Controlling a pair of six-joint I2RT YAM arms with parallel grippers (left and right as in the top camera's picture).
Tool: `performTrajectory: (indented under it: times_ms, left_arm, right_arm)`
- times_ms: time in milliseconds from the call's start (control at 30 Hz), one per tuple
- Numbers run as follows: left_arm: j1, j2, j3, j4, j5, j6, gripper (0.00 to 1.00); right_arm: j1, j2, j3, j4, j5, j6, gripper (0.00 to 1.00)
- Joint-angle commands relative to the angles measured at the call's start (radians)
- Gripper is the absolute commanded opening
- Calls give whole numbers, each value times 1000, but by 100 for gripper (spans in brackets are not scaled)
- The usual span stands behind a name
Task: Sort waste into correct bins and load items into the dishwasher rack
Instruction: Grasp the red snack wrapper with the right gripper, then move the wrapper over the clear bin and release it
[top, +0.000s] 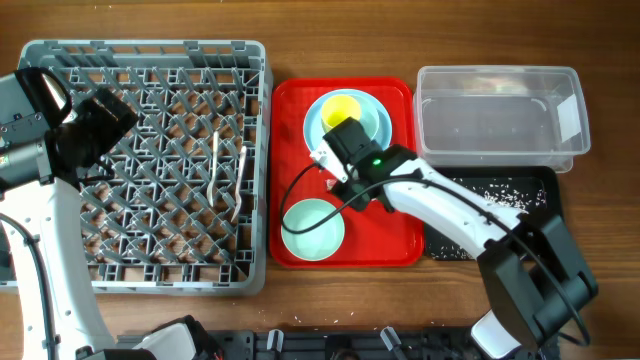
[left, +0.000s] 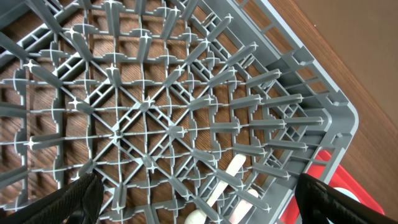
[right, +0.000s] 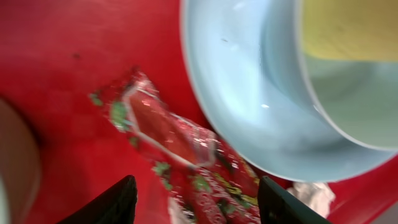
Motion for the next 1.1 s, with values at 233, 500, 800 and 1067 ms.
performTrajectory:
  times_ms: [233, 500, 800, 1067]
  left_arm:
    - [5, 2, 10, 2, 12, -6, 100]
    - [5, 2, 10, 2, 12, -6, 100]
    - [5, 2, 10, 2, 12, -6, 100]
    - [5, 2, 10, 2, 12, -6, 100]
  right_arm:
    - [-37, 17, -26, 3, -161, -36, 59]
    - [-37, 17, -143, 144, -82, -124, 56]
    - [-37, -72, -105, 90, -199, 41, 4]
    - [-42, -488, -77, 30, 82, 173, 4]
